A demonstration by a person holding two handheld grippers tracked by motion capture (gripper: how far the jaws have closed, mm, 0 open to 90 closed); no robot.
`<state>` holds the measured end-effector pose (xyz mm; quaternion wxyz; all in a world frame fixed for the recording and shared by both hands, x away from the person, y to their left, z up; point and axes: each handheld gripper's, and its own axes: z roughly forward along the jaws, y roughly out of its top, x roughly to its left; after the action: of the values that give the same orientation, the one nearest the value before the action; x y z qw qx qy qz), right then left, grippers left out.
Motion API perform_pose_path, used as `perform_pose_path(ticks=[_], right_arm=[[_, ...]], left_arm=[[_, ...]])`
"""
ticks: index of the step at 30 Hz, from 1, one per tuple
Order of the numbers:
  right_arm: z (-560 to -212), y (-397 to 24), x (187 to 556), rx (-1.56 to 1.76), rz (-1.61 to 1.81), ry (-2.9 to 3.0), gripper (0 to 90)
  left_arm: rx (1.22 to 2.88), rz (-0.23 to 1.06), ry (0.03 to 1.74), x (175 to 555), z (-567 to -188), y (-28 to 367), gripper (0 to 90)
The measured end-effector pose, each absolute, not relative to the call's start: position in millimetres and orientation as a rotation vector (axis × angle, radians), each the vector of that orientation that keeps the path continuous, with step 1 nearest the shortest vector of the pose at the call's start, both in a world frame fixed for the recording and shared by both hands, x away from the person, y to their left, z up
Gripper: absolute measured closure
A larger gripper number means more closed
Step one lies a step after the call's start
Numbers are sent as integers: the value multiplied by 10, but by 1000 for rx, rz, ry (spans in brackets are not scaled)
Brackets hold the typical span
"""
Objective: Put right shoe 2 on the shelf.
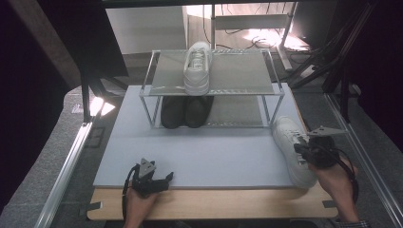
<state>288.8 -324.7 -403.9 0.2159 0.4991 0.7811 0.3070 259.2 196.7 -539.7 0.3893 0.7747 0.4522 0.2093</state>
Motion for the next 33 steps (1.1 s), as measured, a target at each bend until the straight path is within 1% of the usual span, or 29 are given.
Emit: perform_pose_path(ticks=[6, 15, 22, 33], right_arm=[[-4118, -3386, 2734, 1420, 825, 2150, 894], [-4291, -3432, 2634, 1460, 795, 2184, 896], [-4286, -3435, 2584, 1456, 789, 2224, 898], [-4274, -3505, 2346, 1453, 804, 2255, 897]], left_arm=[[1969, 533, 1149, 2593, -5398, 1967, 129], [1970, 533, 1149, 2593, -5398, 1968, 129], [1970, 533, 1149, 2593, -5398, 1967, 129], [1970, 534, 1149, 2593, -5398, 1967, 129]])
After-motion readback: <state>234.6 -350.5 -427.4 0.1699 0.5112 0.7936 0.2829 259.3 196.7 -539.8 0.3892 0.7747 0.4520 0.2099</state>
